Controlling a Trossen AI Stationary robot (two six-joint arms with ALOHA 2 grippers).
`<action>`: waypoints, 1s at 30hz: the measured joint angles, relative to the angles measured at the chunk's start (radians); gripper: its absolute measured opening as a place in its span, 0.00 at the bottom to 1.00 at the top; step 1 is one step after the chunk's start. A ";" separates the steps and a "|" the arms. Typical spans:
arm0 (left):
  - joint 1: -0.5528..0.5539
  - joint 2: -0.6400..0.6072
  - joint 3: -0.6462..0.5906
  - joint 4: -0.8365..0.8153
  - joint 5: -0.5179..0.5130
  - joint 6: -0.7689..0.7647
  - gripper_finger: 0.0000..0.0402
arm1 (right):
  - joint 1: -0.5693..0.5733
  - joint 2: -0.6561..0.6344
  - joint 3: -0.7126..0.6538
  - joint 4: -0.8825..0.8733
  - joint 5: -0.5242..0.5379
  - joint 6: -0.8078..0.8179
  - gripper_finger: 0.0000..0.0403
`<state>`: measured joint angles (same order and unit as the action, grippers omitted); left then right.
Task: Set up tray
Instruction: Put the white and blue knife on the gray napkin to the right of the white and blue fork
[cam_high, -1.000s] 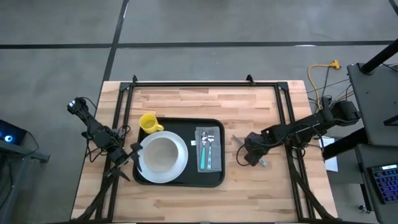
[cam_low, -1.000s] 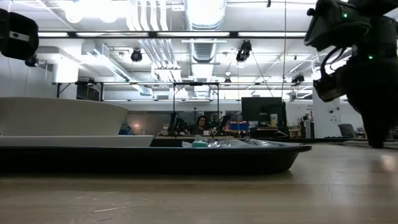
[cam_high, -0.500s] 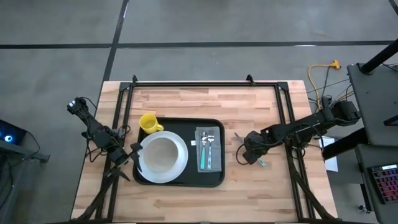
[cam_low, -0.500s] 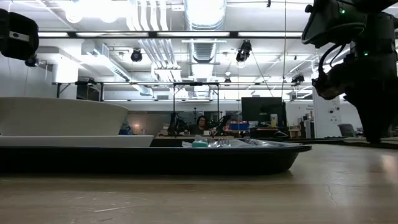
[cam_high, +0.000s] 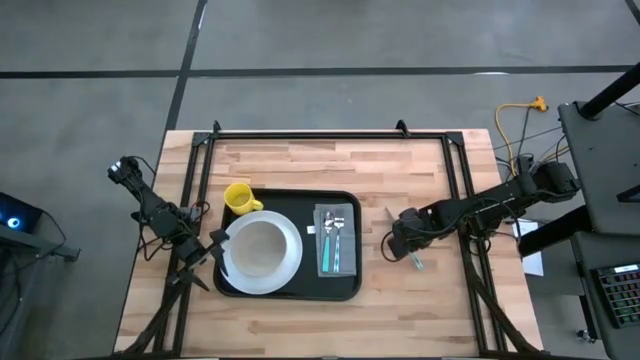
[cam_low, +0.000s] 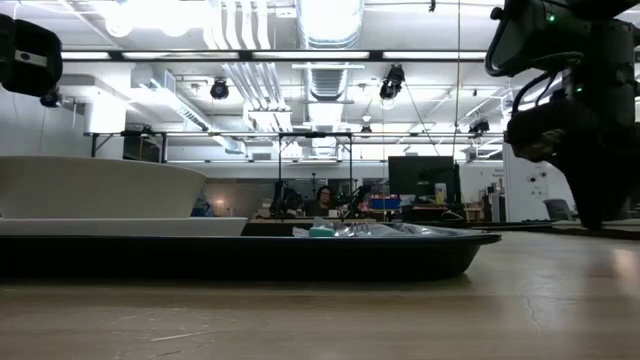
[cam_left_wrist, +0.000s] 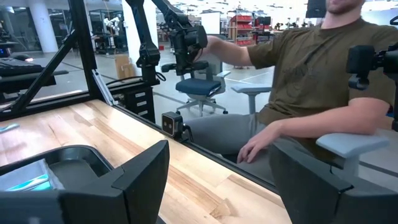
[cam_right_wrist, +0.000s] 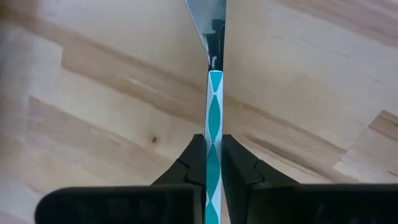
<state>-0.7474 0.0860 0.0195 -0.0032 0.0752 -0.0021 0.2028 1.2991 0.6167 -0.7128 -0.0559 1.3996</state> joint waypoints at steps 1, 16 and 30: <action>0.000 0.000 0.000 0.000 0.000 0.000 0.63 | 0.000 0.000 0.000 0.000 0.005 0.022 0.03; 0.000 0.000 0.000 0.000 0.000 0.000 0.63 | 0.011 0.000 0.000 0.114 0.088 0.301 0.03; 0.000 0.000 0.000 0.000 0.000 0.000 0.63 | 0.024 0.221 0.259 0.071 0.138 0.417 0.03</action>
<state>-0.7471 0.0860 0.0195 -0.0032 0.0750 -0.0021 0.2271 1.5197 0.8753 -0.6415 0.0818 1.8167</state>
